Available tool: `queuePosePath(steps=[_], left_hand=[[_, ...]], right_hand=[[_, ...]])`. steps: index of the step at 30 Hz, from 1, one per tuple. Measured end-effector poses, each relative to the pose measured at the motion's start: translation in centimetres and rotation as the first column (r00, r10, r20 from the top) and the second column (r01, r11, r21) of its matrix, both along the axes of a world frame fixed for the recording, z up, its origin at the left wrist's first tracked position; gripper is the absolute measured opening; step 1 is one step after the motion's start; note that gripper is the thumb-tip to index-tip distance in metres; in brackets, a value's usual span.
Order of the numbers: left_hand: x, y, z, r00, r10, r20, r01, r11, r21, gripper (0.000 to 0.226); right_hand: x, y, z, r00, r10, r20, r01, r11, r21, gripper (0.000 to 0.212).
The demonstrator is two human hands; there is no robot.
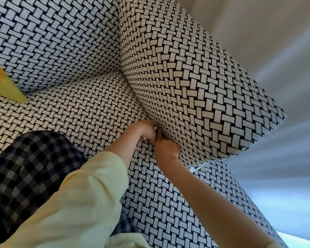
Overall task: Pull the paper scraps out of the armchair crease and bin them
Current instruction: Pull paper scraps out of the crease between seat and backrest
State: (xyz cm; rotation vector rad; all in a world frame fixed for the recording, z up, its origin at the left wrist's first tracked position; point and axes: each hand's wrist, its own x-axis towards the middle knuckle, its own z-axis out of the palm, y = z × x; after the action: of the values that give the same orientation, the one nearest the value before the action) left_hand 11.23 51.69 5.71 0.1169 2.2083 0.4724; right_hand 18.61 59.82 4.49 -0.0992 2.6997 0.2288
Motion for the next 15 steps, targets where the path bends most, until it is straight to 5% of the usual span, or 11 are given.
queuePosePath(steps=[10, 15], left_hand=[[0.9, -1.6, 0.2, 0.951, 0.23, 0.205, -0.252, 0.963, 0.091, 0.028], [2.5, -1.6, -0.7, 0.926, 0.353, 0.134, -0.376, 0.895, 0.241, 0.033]], right_hand=[[-1.1, -0.1, 0.6, 0.998, -0.063, 0.024, 0.064, 0.996, -0.062, 0.054], [-1.6, -0.5, 1.3, 0.989, -0.141, 0.041, 0.145, 0.983, -0.114, 0.033]])
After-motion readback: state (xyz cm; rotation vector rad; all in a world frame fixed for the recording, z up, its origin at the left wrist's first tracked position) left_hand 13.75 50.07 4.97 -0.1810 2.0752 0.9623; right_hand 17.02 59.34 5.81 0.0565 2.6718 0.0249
